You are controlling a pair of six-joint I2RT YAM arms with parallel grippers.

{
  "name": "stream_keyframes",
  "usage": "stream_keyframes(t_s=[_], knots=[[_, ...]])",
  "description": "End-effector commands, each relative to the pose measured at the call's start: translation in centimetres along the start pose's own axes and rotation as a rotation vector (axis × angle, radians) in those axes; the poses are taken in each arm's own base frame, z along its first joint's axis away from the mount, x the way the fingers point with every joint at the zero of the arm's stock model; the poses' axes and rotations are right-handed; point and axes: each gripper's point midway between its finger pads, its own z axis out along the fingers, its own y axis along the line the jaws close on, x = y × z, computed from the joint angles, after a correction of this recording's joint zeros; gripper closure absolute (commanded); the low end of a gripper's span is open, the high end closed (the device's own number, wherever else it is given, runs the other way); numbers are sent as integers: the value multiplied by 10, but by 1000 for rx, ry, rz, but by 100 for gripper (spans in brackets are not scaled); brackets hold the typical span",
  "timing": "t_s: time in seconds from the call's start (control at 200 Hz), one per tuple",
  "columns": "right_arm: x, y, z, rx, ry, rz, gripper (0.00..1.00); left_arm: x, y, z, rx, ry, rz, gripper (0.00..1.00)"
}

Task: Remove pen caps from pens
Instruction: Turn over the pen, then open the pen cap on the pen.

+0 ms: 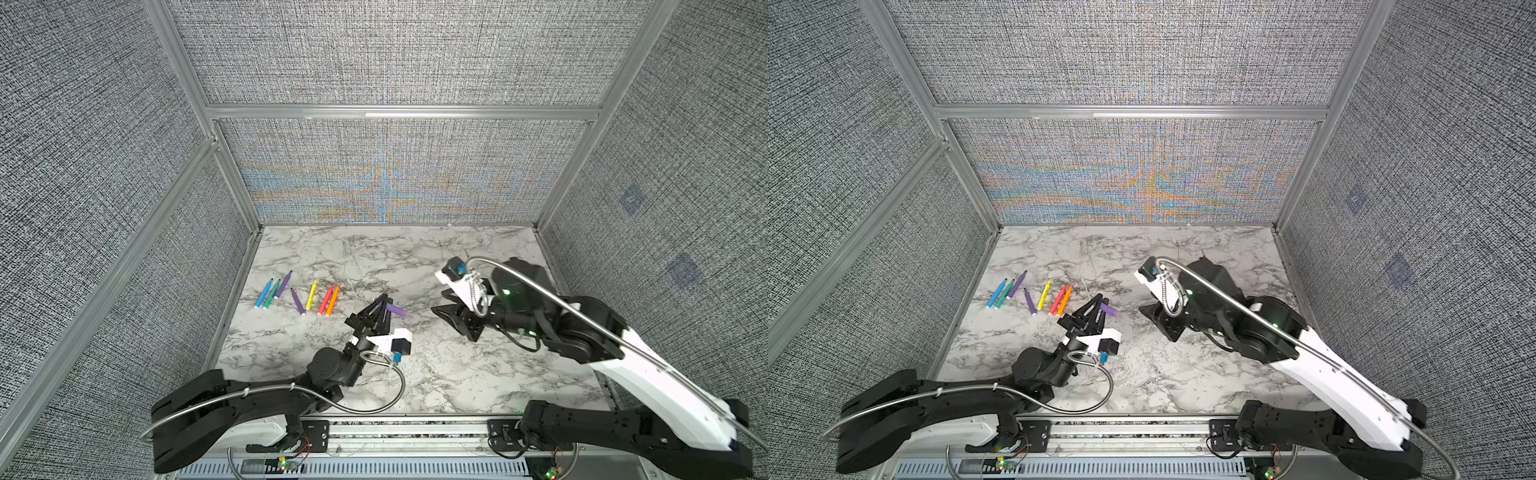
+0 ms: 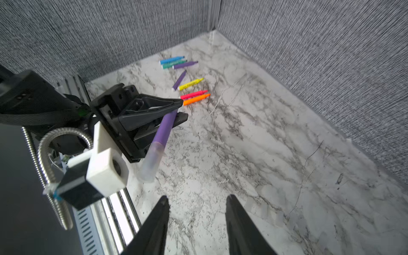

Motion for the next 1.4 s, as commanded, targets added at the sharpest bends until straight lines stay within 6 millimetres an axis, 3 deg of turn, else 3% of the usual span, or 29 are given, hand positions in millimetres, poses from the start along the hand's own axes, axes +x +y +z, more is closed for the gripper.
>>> stream_keyframes(t_s=[0.0,0.085,0.22,0.33,0.615,1.12,1.395], knots=[[-24,-3,-14,19,-156,-31,53,4,-40,-12,330,-12,-364,100],[-17,5,-13,-20,-192,-72,53,-20,-32,-36,588,-142,-606,100],[-4,37,-5,-156,-312,-182,54,-47,-10,-59,749,-238,-754,99],[-5,67,-11,-297,-454,-240,54,-52,-7,-62,798,-219,-795,97],[-30,109,4,-338,-595,-323,57,-54,-6,-66,833,-239,-855,99],[-60,123,45,-311,-549,-343,58,-50,-7,-64,812,-236,-864,99],[-62,126,60,-310,-522,-334,84,-51,0,-69,776,-253,-862,99]])
